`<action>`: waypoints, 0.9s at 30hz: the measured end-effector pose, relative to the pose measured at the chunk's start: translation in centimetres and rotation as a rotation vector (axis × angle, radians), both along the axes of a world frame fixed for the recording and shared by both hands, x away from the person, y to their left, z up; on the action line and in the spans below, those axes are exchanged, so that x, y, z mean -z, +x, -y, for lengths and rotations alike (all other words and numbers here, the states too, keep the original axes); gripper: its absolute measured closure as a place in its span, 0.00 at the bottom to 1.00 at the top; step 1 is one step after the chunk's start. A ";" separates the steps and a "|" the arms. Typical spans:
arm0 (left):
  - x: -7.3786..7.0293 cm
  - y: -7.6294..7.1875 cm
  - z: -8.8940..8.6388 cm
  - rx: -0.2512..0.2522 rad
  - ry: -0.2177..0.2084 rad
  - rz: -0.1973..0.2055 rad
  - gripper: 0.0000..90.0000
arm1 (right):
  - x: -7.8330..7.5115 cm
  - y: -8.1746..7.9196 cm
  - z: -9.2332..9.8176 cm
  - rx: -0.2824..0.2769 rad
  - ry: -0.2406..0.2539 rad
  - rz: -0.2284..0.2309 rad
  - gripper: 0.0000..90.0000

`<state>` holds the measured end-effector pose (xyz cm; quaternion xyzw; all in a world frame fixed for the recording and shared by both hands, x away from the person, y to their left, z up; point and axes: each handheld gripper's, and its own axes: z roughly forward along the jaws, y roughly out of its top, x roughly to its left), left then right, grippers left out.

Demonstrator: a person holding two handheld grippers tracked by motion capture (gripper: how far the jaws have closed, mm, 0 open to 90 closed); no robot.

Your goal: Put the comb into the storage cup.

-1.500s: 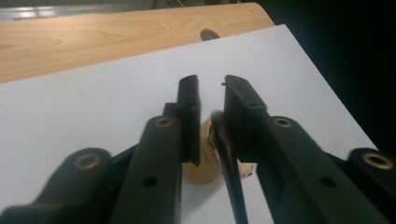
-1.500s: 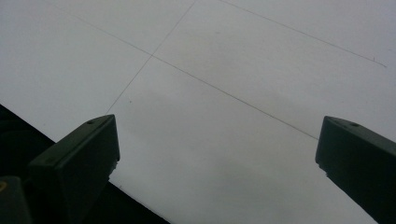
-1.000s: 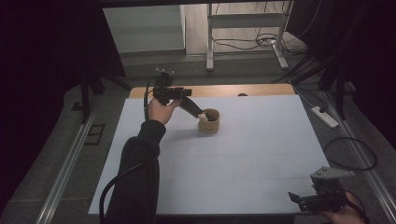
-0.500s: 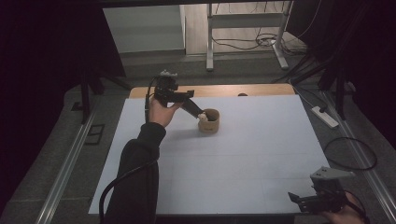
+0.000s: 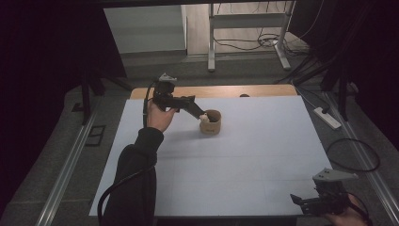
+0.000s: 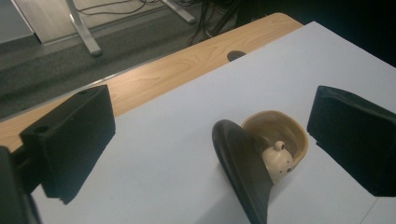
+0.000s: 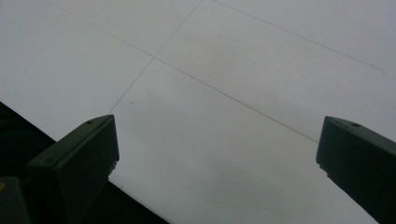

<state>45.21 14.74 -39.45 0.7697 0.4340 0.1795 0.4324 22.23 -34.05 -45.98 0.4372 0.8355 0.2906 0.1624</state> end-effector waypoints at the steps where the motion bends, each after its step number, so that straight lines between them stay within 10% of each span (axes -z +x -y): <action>1: 0.0 -0.1 0.0 0.001 0.004 0.005 0.01 | 0.0 0.0 0.0 -0.002 0.000 0.000 0.00; 27: -0.5 -2.9 -0.3 0.052 -0.030 0.035 0.00 | 0.0 -0.1 -0.1 -0.008 -0.002 0.008 0.00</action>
